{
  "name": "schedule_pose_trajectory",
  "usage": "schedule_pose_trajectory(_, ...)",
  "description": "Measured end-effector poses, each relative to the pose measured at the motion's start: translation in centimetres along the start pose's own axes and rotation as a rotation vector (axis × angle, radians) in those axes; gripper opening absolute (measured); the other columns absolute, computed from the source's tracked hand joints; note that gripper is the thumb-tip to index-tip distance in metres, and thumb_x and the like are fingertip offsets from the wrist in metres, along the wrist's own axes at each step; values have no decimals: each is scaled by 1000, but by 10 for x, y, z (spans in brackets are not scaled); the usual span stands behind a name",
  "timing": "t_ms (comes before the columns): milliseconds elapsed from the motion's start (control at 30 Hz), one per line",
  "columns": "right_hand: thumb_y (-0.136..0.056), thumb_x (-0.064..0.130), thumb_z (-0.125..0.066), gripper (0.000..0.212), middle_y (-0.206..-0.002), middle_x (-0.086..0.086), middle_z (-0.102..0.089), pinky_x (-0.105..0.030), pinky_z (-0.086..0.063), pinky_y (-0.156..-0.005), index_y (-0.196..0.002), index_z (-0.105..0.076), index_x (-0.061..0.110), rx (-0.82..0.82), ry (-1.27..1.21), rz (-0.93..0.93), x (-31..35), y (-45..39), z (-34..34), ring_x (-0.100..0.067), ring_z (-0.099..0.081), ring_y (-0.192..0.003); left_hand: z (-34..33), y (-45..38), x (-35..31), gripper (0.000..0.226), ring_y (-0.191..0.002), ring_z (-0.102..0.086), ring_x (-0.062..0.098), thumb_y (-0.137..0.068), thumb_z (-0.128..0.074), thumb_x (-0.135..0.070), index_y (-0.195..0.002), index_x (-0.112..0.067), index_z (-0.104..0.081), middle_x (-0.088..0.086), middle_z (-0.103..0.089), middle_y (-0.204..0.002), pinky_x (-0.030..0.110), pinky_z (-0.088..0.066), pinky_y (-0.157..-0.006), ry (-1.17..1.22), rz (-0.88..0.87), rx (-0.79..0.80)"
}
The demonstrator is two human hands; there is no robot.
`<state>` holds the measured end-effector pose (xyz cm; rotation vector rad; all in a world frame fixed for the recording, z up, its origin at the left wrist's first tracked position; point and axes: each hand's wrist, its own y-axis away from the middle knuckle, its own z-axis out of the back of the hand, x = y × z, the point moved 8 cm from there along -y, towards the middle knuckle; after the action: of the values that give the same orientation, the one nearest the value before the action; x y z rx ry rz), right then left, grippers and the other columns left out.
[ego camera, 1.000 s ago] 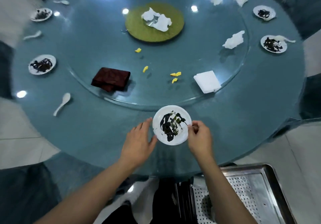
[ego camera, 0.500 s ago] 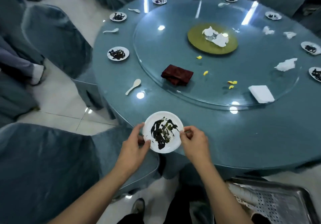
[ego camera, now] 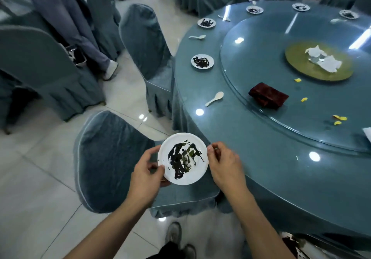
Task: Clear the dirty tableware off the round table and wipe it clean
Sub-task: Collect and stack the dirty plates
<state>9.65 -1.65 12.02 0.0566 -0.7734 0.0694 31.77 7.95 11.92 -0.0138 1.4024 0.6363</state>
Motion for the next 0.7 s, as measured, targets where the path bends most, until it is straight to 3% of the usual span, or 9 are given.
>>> schedule_pose_trajectory(100,-99,34,-52,14,-90,6,-64,-38,-48,-80,-100,-61,23,2,53,117,20,3,-22,-17,-58,-82,38,6,2,48,-79,-74,24,-95,-59,4,-126,-32,-61,15,-68,-97,32,-61,-57,-21,20,-57)
schedule_pose_trajectory(233,-96,31,-55,12,-95,6,-60,-41,-48,-85,-106,-60,25,44,129,192,49,12,-52,-16,-57,-87,86,3,5,47,-77,-75,27,-95,-60,4,-125,-32,-62,19,-68,-98,38,-62,-58,31,25,-116)
schedule_pose_trajectory(367,-94,29,-59,24,-107,-1,-61,-42,-46,-87,-117,-62,21,9,270,263,82,9,-80,-23,-59,-95,129,-14,10,46,-76,-76,29,-96,-59,5,-126,-30,-61,22,-69,-99,43,-63,-60,127,39,-127)
schedule_pose_trajectory(567,-93,29,-60,36,-119,0,-57,-40,-42,-95,-128,-58,24,-34,395,260,151,-8,-142,-21,-54,-105,216,-62,-1,46,-79,-76,28,-96,-59,4,-128,-28,-61,17,-72,-96,42,-63,-62,175,6,-90)
schedule_pose_trajectory(700,-88,26,-64,39,-119,-3,-59,-43,-42,-90,-126,-60,21,-63,421,209,202,-18,-197,-25,-56,-106,284,-107,2,46,-78,-76,30,-95,-60,3,-126,-31,-63,19,-71,-100,46,-64,-65,144,23,-29)
